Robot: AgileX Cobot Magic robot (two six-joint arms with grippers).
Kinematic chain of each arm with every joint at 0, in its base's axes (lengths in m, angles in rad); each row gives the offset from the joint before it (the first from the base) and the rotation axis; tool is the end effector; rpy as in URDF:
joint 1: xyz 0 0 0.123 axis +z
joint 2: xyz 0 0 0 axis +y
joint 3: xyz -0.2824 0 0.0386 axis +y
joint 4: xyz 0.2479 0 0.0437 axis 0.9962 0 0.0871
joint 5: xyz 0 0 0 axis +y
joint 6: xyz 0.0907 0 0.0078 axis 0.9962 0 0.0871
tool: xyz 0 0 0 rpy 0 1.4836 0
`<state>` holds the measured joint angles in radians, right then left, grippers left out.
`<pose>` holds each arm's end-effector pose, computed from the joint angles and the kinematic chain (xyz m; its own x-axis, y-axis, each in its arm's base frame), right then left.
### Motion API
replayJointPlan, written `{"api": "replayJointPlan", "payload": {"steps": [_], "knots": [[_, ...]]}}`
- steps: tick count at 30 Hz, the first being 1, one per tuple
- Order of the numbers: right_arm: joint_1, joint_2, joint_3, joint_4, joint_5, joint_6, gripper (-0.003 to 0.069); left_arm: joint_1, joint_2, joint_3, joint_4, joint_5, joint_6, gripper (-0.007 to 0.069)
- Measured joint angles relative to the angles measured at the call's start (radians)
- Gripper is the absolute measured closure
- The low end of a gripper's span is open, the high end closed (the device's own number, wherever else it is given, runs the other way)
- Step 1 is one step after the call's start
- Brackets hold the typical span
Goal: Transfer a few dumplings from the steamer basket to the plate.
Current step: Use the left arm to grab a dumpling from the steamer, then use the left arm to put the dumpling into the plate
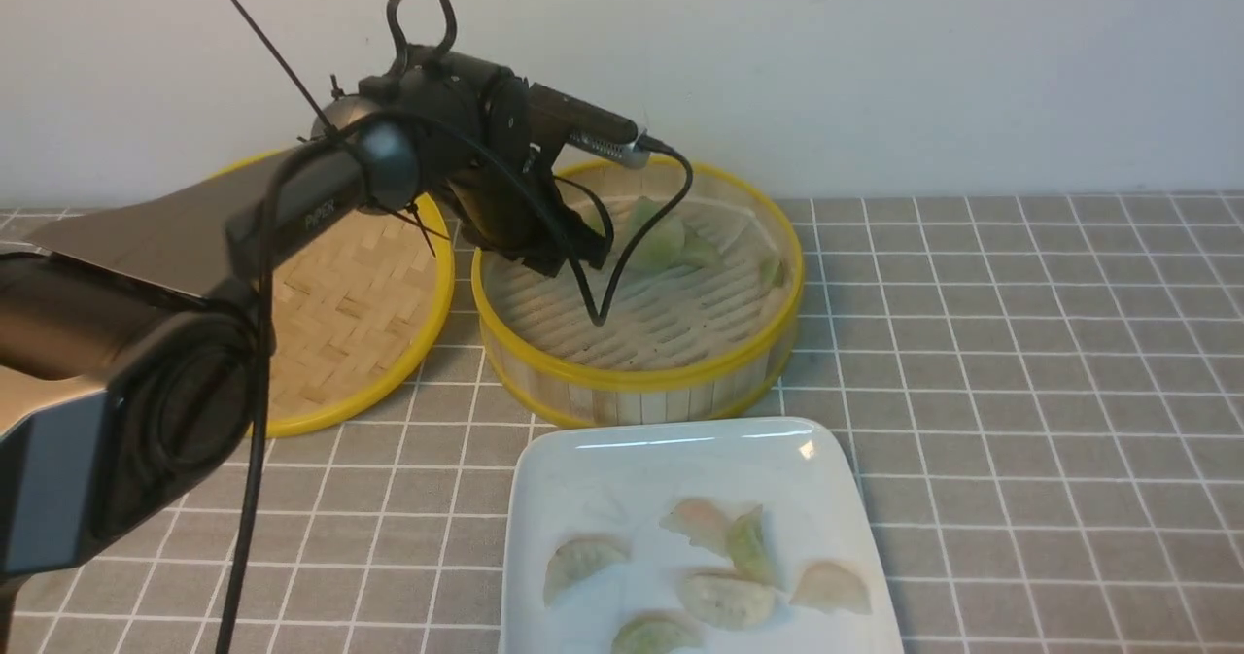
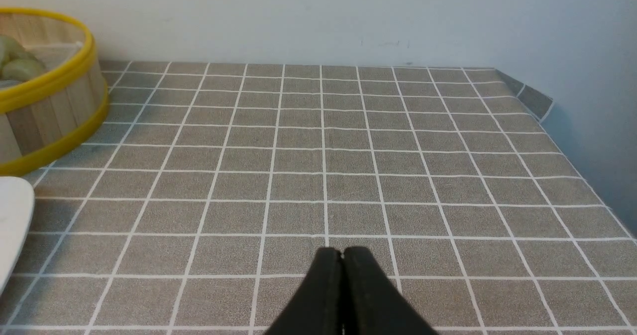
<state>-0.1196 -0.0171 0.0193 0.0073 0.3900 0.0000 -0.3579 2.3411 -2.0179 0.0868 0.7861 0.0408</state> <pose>0.0514 -0.0059 0.1725 -0.2973 0.0425 -0.9538 0.1187 0.9929 0.0073 0.4897 -0.1772 0.1840 -0.7614 0.3935 -0.5151 0.3994 0.9107 0.1054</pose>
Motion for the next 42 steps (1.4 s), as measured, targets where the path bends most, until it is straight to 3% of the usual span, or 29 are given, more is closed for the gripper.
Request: {"api": "replayJointPlan", "payload": {"steps": [14,20,33,37,42], "knots": [[0.000,0.000,0.000,0.000,0.000,0.000,0.0673,0.000,0.059,-0.004,0.036,-0.094,-0.063,0.0337],[0.000,0.000,0.000,0.000,0.000,0.000,0.0673,-0.007,0.063,-0.019,0.033,-0.076,-0.067,0.0451],[0.000,0.000,0.000,0.000,0.000,0.000,0.0673,-0.029,-0.196,-0.226,-0.005,0.412,0.092,0.0450],[0.000,0.000,0.000,0.000,-0.001,0.000,0.0673,-0.029,-0.297,-0.209,-0.087,0.449,0.100,0.0450],[0.000,0.000,0.000,0.000,-0.001,0.000,0.0673,-0.059,-0.395,0.011,-0.227,0.451,0.118,0.0450]]}}
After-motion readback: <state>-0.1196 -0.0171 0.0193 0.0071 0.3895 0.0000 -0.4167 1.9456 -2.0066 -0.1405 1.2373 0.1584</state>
